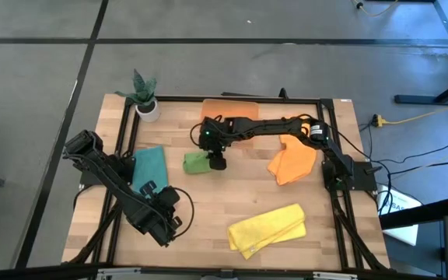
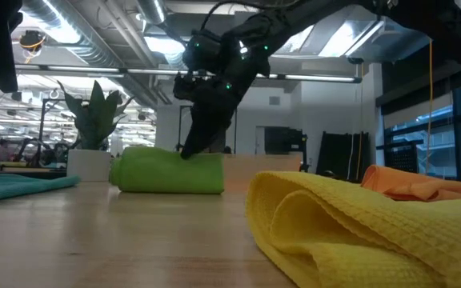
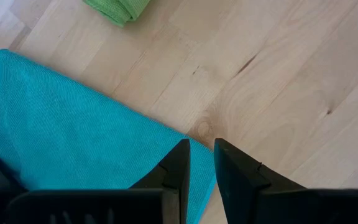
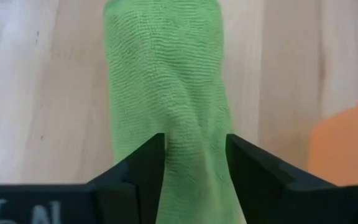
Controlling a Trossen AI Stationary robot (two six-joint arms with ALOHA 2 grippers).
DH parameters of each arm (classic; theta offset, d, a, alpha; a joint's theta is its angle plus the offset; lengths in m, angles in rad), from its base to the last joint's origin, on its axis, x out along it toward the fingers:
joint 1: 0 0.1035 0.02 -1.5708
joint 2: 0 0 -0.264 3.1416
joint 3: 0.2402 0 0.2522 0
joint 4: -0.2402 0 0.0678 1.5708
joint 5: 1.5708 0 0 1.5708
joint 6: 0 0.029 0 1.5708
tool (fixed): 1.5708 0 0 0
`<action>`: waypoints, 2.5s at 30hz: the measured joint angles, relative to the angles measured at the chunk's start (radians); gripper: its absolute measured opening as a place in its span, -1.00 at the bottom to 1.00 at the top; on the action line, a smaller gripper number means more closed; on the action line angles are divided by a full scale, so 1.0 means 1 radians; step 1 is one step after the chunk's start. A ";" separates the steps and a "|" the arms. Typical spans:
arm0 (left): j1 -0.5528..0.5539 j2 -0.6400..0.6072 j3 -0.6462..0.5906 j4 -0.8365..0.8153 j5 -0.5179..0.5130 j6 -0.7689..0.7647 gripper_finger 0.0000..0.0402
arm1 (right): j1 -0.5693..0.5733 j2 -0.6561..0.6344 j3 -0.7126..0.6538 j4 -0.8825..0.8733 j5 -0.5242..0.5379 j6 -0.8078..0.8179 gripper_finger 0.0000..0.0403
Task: Roll microfiber towels into tight, uniform cylinder then place into a basket
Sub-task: Roll the green microfiber cloth, then put the rolled green microfiber cloth into the orange bin
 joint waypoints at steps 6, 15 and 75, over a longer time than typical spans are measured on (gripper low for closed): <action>0.000 0.000 0.000 0.000 0.000 0.000 -0.68 | 0.000 0.000 0.079 -0.078 0.084 -0.024 -0.13; -0.007 0.000 0.000 -0.001 -0.012 -0.033 -0.68 | 0.036 -0.011 0.138 -0.173 0.088 -0.131 -0.13; -0.035 0.000 0.000 -0.001 -0.023 -0.078 -0.68 | 0.035 -0.018 -0.063 0.197 -0.125 -0.161 -0.13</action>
